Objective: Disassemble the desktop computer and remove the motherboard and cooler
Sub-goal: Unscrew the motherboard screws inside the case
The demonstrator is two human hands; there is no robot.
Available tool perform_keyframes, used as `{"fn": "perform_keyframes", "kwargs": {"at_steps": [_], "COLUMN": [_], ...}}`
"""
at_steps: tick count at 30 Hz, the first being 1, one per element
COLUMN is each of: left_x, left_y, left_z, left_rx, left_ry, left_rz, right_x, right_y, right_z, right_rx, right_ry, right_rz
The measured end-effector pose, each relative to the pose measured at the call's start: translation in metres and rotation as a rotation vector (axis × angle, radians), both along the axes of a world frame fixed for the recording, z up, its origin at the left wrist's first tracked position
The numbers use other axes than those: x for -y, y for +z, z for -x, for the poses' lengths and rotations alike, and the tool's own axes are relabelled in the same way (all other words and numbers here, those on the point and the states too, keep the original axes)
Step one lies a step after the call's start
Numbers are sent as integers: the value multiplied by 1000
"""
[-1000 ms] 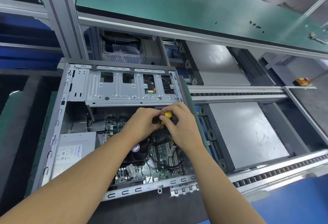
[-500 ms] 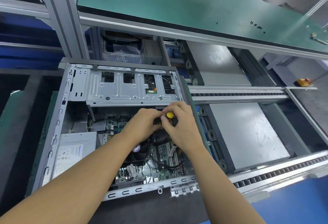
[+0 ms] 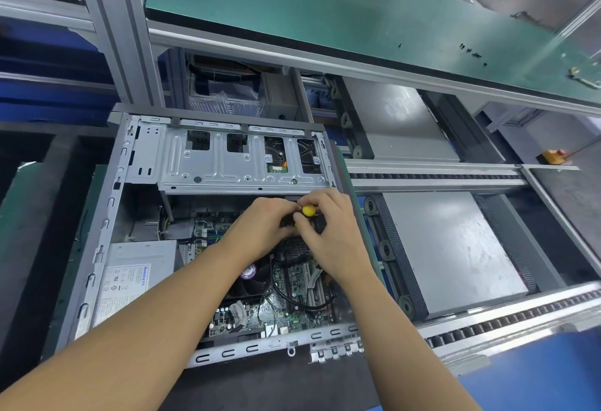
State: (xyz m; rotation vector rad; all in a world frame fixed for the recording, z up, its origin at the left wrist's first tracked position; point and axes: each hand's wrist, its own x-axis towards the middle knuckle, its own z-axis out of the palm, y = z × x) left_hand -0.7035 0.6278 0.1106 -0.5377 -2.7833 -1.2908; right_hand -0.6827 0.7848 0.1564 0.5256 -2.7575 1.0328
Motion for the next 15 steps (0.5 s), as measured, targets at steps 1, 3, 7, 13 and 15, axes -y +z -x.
{"fn": "perform_keyframes", "kwargs": {"at_steps": [1, 3, 7, 13, 15], "left_x": [0, 1, 0, 0, 0], "left_y": [0, 1, 3, 4, 4], "left_z": [0, 0, -1, -1, -2], "left_rx": [0, 18, 84, 63, 31], "left_ry": [-5, -24, -61, -41, -38], "left_rz": [9, 12, -1, -7, -15], "right_x": [1, 0, -3, -2, -1], "right_y": [-1, -3, -1, 0, 0], "right_z": [1, 2, 0, -1, -1], "right_rx": [4, 21, 61, 105, 55], "right_ry": [-10, -14, -3, 0, 1], "right_rz": [-10, 5, 89, 119, 86]}}
